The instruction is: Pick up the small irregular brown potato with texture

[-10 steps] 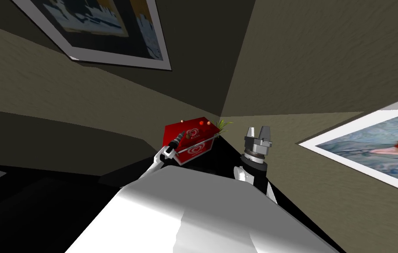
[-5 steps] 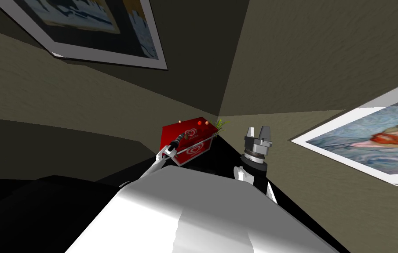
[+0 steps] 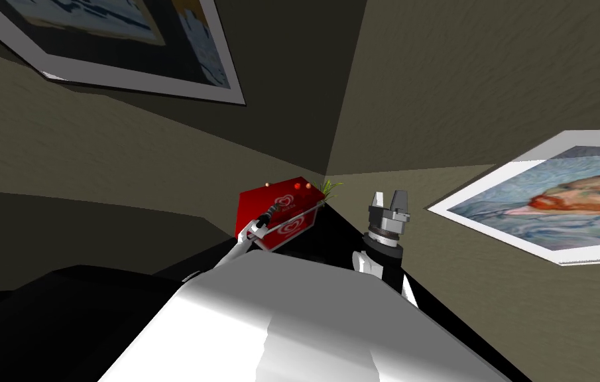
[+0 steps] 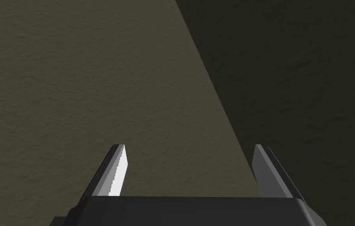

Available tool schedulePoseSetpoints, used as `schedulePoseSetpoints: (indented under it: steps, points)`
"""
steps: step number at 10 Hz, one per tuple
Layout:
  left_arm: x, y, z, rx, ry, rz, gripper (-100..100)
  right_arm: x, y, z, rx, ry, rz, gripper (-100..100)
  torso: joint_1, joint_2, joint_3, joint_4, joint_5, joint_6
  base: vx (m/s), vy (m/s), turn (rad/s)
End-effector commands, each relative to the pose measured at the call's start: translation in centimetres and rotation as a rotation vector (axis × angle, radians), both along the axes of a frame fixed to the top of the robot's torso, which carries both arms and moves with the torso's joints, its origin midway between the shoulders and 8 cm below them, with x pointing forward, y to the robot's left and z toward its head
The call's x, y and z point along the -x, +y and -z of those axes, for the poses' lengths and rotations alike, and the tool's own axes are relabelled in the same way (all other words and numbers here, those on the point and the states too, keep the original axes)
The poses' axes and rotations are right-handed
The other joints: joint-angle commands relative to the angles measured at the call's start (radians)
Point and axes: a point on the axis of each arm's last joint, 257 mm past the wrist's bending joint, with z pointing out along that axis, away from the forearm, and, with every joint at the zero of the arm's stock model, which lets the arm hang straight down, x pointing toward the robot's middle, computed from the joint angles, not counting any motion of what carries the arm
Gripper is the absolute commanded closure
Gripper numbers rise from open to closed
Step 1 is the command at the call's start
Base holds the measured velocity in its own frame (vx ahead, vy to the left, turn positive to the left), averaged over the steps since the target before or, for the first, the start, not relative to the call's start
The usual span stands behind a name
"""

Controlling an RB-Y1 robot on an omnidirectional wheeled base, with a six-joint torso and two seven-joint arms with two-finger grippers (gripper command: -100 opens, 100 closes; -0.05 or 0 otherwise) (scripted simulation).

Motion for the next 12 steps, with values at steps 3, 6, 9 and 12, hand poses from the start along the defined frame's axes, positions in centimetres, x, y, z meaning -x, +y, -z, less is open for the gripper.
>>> schedulePoseSetpoints:
  steps: [3, 6, 9, 12]
  points:
    - [-0.2, 1.6, 0.4, -0.003, 0.007, -0.020, -100, 0.0, 0.0, 0.0, 0.000, 0.000, 0.000, 0, 0.003, 0.002, 0.001, 0.000, 0.000, 0.000, -0.002, -0.013, -0.054]
    - [-0.6, 4.9, 0.6, -0.006, 0.006, -0.058, -100, 0.0, 0.0, 0.0, 0.000, 0.000, 0.000, 0, 0.002, 0.004, 0.001, 0.000, 0.002, 0.000, -0.058, -0.035, -0.157]
    - [-0.6, 6.7, 1.0, -0.007, 0.013, -0.082, -100, 0.0, 0.0, 0.0, 0.000, 0.000, 0.000, 0, 0.005, 0.001, 0.000, -0.002, 0.003, 0.000, -0.035, -0.022, -0.094]
    - [-0.7, 10.2, 1.1, -0.007, 0.013, -0.128, -100, 0.0, 0.0, 0.0, 0.000, 0.000, 0.000, 0, 0.005, 0.001, -0.001, -0.002, 0.003, 0.001, -0.053, -0.031, -0.159]
